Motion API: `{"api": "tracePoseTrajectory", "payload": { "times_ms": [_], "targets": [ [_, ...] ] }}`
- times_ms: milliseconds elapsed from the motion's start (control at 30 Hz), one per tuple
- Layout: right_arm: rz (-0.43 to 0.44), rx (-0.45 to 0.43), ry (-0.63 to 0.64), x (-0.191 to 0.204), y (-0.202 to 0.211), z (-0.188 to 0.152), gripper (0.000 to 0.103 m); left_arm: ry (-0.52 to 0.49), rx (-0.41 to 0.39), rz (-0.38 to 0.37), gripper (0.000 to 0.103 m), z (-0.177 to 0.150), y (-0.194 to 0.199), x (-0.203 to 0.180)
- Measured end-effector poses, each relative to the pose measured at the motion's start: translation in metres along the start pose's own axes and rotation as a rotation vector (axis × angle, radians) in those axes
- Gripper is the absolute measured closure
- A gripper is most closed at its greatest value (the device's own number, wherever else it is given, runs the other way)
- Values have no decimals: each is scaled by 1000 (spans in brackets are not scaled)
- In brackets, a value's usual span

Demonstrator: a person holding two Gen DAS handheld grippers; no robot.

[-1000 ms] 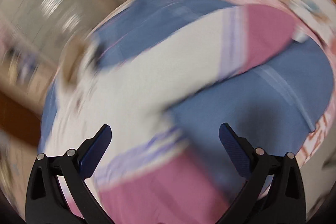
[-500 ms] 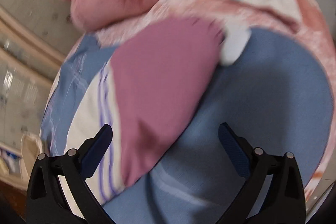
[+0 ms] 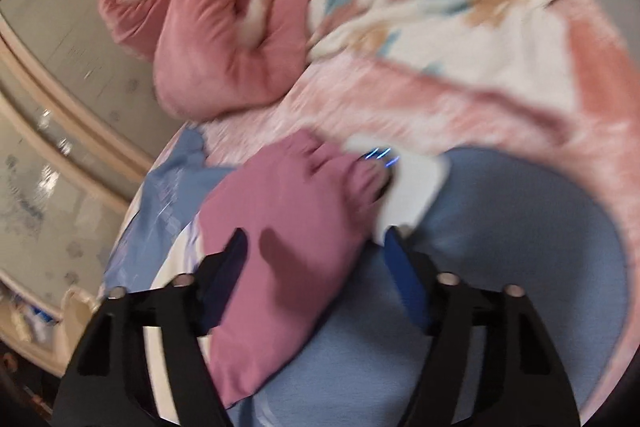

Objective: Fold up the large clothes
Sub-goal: 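Grasp the pink sleeve cuff with the right tool and lift it, then fold the held sleeve across the jacket front with the right tool, release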

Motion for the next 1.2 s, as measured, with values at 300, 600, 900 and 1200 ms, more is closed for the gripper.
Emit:
{"api": "tracePoseTrajectory", "payload": {
  "times_ms": [300, 600, 900, 1200],
  "targets": [
    [-56, 2, 30, 32, -10, -11, 90, 6, 14, 26, 2, 3, -4, 11],
    [410, -96, 150, 106, 54, -14, 93, 39, 20, -23, 2, 8, -11, 21],
    [840, 326, 550, 262, 65, -155, 84, 178, -18, -74, 2, 3, 12, 63],
    [984, 250, 406, 250, 71, -109, 1, 326, -111, -92, 2, 1, 39, 116]
  ]
}}
Point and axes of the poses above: each gripper's, at about its wrist camera, not at the fingertips, and y roughly against the way its jaws point, x to its left, z to its top, the point moved 5 cm from there along -y, roughly the way its jaws point, and after that the axes turned 4 degrees about -x, right-handed, at the moved point
